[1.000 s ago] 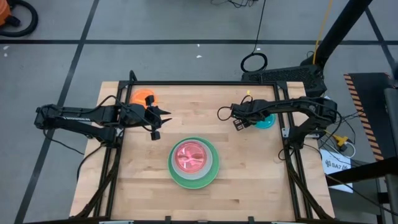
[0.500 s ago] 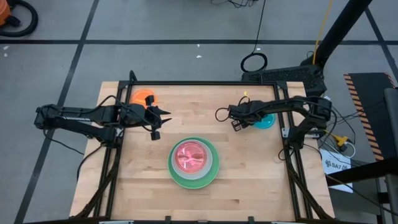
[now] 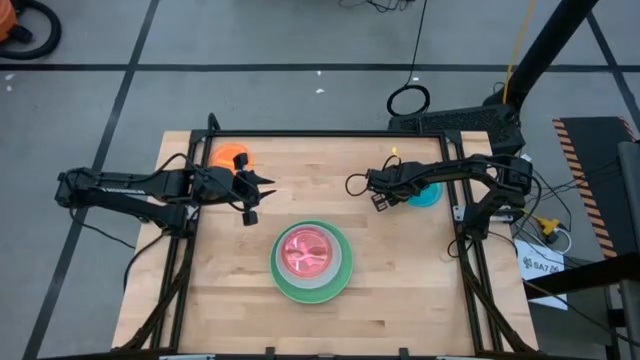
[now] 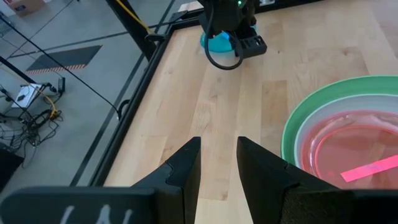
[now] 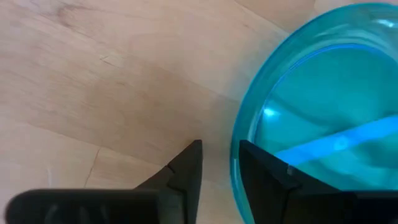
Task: Stack plastic plates
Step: Stack the small blue plate on the small pink plate
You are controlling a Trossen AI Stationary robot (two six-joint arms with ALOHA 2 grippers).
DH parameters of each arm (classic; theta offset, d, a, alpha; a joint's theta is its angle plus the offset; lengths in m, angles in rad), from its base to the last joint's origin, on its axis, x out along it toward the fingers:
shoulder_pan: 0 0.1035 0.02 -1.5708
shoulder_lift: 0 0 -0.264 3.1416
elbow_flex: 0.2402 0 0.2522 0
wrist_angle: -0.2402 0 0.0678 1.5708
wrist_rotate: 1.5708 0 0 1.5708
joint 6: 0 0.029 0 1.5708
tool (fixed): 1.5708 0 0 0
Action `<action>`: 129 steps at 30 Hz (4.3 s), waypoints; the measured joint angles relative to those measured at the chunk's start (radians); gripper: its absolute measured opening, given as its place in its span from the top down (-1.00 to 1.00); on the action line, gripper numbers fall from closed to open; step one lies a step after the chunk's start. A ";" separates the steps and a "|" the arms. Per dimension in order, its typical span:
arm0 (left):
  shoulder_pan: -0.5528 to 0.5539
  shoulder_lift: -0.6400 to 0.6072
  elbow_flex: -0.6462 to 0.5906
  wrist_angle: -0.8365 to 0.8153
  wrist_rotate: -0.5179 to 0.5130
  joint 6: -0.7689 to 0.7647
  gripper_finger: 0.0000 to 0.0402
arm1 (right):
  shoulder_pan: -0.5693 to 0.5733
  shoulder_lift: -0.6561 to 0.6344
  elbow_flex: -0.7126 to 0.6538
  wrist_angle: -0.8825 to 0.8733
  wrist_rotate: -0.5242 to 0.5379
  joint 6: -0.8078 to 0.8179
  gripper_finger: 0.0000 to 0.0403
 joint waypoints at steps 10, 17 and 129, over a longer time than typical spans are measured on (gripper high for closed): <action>0.000 0.000 0.000 0.000 0.000 0.000 0.45 | 0.000 0.000 0.000 0.004 -0.004 -0.017 0.82; 0.000 0.000 0.000 0.001 0.000 0.000 0.45 | 0.000 0.000 0.000 -0.002 -0.002 -0.051 0.98; 0.000 0.000 0.000 0.024 0.000 -0.003 0.45 | 0.702 0.358 0.746 0.185 -0.058 -0.879 1.00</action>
